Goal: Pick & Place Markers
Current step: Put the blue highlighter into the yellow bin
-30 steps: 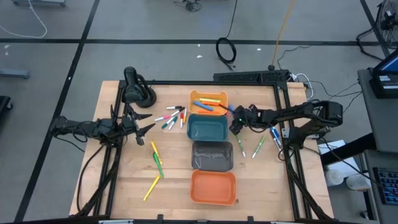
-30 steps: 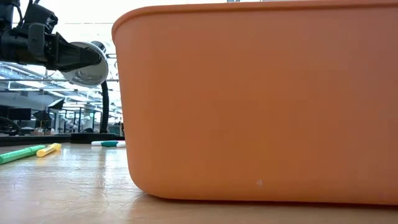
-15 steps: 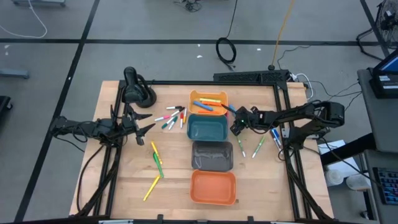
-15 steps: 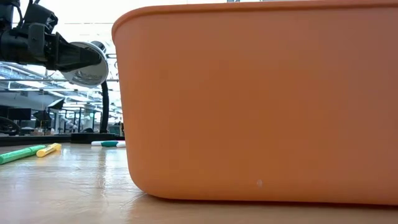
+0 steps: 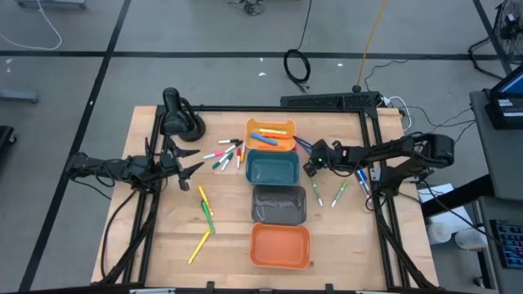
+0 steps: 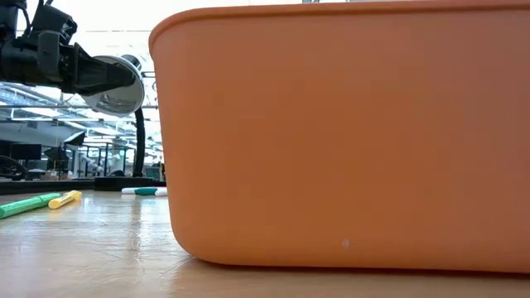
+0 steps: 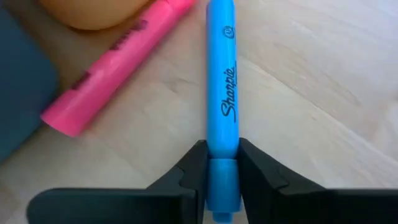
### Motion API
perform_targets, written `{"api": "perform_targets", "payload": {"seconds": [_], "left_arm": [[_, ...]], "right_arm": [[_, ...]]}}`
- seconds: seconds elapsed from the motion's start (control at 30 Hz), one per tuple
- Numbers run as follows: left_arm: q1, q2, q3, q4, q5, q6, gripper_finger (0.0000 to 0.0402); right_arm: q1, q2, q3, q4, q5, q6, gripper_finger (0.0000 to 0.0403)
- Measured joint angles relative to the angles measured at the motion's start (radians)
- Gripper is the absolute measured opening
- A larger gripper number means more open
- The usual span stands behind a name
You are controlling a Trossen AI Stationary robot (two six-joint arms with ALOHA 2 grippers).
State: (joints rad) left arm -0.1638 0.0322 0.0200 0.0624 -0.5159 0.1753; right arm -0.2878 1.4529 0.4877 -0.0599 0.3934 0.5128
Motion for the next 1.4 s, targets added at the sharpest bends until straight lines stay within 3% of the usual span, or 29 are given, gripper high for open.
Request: {"api": "perform_targets", "payload": {"seconds": [0.33,0.53,0.73,0.93,1.17,1.3,1.4], "left_arm": [[0.0,0.0,0.0,0.0,0.0,0.0,0.0214],[0.0,0.0,0.0,0.0,0.0,0.0,0.0214],[0.0,0.0,0.0,0.0,0.0,0.0,0.0214],[0.0,0.0,0.0,0.0,0.0,0.0,0.0214],[0.0,0.0,0.0,0.0,0.0,0.0,0.0214],[0.0,0.0,0.0,0.0,0.0,0.0,0.0214],[0.0,0.0,0.0,0.0,0.0,0.0,0.0214]], "right_arm": [[-0.001,-0.212,-0.004,0.004,0.08,-0.051,0.0049],[-0.001,-0.31,-0.003,0.149,0.071,-0.164,0.005],[0.001,-0.347,-0.003,0.331,-0.12,-0.398,0.005],[0.002,-0.341,-0.003,0.378,-0.216,-0.495,0.0051],[-0.028,-0.339,0.013,0.447,-0.238,-0.471,0.0051],[-0.057,-0.31,0.109,0.407,-0.34,-0.459,0.005],[-0.057,-0.252,0.201,0.332,-0.349,-0.499,0.0049]]}}
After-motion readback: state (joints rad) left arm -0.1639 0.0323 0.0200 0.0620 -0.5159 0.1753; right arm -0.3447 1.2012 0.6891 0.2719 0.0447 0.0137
